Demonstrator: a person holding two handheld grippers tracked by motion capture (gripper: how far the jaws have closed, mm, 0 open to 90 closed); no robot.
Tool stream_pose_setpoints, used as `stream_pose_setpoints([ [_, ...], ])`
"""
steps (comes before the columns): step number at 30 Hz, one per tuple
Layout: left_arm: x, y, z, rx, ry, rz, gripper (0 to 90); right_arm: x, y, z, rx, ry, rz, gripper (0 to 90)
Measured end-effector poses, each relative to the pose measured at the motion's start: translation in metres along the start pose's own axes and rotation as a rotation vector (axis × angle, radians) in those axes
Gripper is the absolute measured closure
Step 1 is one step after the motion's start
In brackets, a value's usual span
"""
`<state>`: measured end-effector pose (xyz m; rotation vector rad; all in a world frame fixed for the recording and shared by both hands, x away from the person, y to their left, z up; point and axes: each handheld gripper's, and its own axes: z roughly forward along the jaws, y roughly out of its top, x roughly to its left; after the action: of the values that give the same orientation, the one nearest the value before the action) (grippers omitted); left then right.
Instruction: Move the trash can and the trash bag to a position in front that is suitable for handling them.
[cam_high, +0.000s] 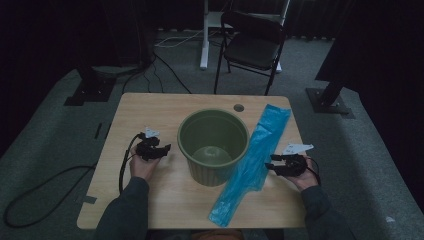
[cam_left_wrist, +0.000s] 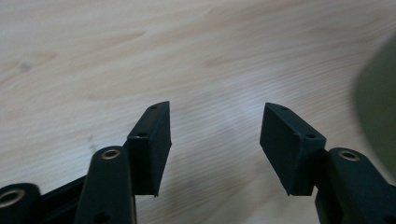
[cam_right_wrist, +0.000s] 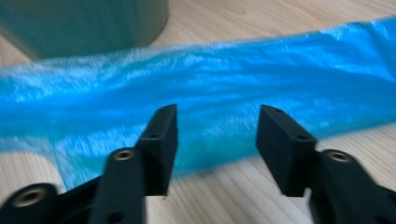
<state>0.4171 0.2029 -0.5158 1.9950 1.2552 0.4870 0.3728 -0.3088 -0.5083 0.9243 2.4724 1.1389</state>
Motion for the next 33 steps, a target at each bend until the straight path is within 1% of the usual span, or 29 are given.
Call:
stream_pose_setpoints([
  [1,0.0,0.0,0.0,0.0,0.0,0.0,44.1,0.0,0.0,0.0,0.0,0.0,0.0,51.3],
  [2,-0.005,0.002,-0.003,-0.004,-0.022,0.027,44.2,0.002,0.006,0.003,-0.011,0.001,-0.005,52.3],
  [3,-0.005,0.002,-0.003,-0.004,-0.022,0.027,44.2,0.002,0.006,0.003,-0.011,0.001,-0.005,52.3],
  [4,-0.009,0.003,-0.005,-0.003,-0.049,0.044,44.4,0.005,0.012,0.006,-0.015,0.0,-0.008,54.0],
  [5,-0.009,0.003,-0.005,-0.003,-0.049,0.044,44.8,0.005,0.012,0.006,-0.015,0.0,-0.008,54.0],
  [6,-0.014,0.005,-0.007,-0.004,-0.062,0.064,44.7,0.007,0.017,0.009,-0.008,-0.003,-0.022,55.6],
  [7,-0.014,0.005,-0.007,-0.004,-0.062,0.064,44.8,0.007,0.017,0.009,-0.008,-0.003,-0.022,55.6],
  [8,-0.017,0.006,-0.009,-0.005,-0.074,0.072,45.2,0.009,0.021,0.012,-0.01,0.003,-0.026,58.1],
  [9,-0.019,0.007,-0.011,-0.008,-0.087,0.079,45.2,0.009,0.021,0.012,-0.01,0.003,-0.026,58.1],
  [10,-0.021,0.008,-0.013,-0.013,-0.098,0.089,46.3,0.01,0.025,0.014,-0.011,0.019,-0.027,60.6],
  [11,-0.024,0.009,-0.014,-0.016,-0.106,0.098,46.3,0.01,0.025,0.014,-0.011,0.019,-0.027,60.6],
  [12,-0.028,0.01,-0.016,-0.019,-0.116,0.113,46.9,0.012,0.03,0.016,-0.012,0.031,-0.025,62.8],
  [13,-0.028,0.01,-0.016,-0.019,-0.116,0.113,46.9,0.012,0.03,0.016,-0.012,0.031,-0.025,62.8],
  [14,-0.03,0.011,-0.016,-0.018,-0.125,0.116,46.9,0.013,0.035,0.018,-0.02,0.054,-0.012,65.9],
  [15,-0.031,0.013,-0.017,-0.018,-0.138,0.115,46.9,0.013,0.035,0.018,-0.02,0.054,-0.012,65.9],
  [16,-0.034,0.014,-0.017,-0.024,-0.151,0.116,47.8,0.016,0.041,0.021,-0.017,0.072,-0.007,69.0],
  [17,-0.035,0.014,-0.018,-0.029,-0.162,0.119,47.8,0.016,0.041,0.021,-0.017,0.072,-0.007,69.0],
  [18,-0.039,0.017,-0.017,-0.034,-0.174,0.121,48.6,0.018,0.046,0.024,-0.012,0.082,-0.014,69.6],
  [19,-0.039,0.017,-0.017,-0.034,-0.174,0.121,49.2,0.018,0.046,0.024,-0.012,0.082,-0.014,69.6],
  [20,-0.041,0.019,-0.017,-0.04,-0.18,0.122,49.7,0.021,0.053,0.028,-0.023,0.085,-0.009,69.5],
  [21,-0.042,0.02,-0.016,-0.043,-0.183,0.125,49.7,0.021,0.053,0.028,-0.023,0.085,-0.009,69.5],
  [22,-0.045,0.023,-0.015,-0.052,-0.187,0.125,50.9,0.021,0.059,0.03,-0.046,0.091,0.003,69.5],
  [23,-0.045,0.023,-0.015,-0.052,-0.187,0.125,51.4,0.021,0.059,0.03,-0.046,0.091,0.003,69.5],
  [24,-0.047,0.026,-0.013,-0.053,-0.177,0.132,52.6,0.021,0.065,0.032,-0.06,0.087,0.008,69.1],
  [27,-0.049,0.027,-0.012,-0.054,-0.173,0.138,54.2,0.022,0.07,0.035,-0.065,0.092,0.006,69.1],
  [28,-0.048,0.026,-0.012,-0.054,-0.179,0.141,54.4,0.023,0.075,0.037,-0.07,0.101,0.003,69.1],
  [31,-0.048,0.026,-0.014,-0.053,-0.184,0.145,54.8,0.026,0.078,0.038,-0.074,0.107,-0.002,69.2],
  [32,-0.048,0.025,-0.016,-0.052,-0.189,0.147,55.5,0.028,0.081,0.04,-0.079,0.124,-0.005,70.4],
  [33,-0.048,0.025,-0.016,-0.052,-0.189,0.147,57.2,0.028,0.081,0.04,-0.079,0.124,-0.005,70.4],
])
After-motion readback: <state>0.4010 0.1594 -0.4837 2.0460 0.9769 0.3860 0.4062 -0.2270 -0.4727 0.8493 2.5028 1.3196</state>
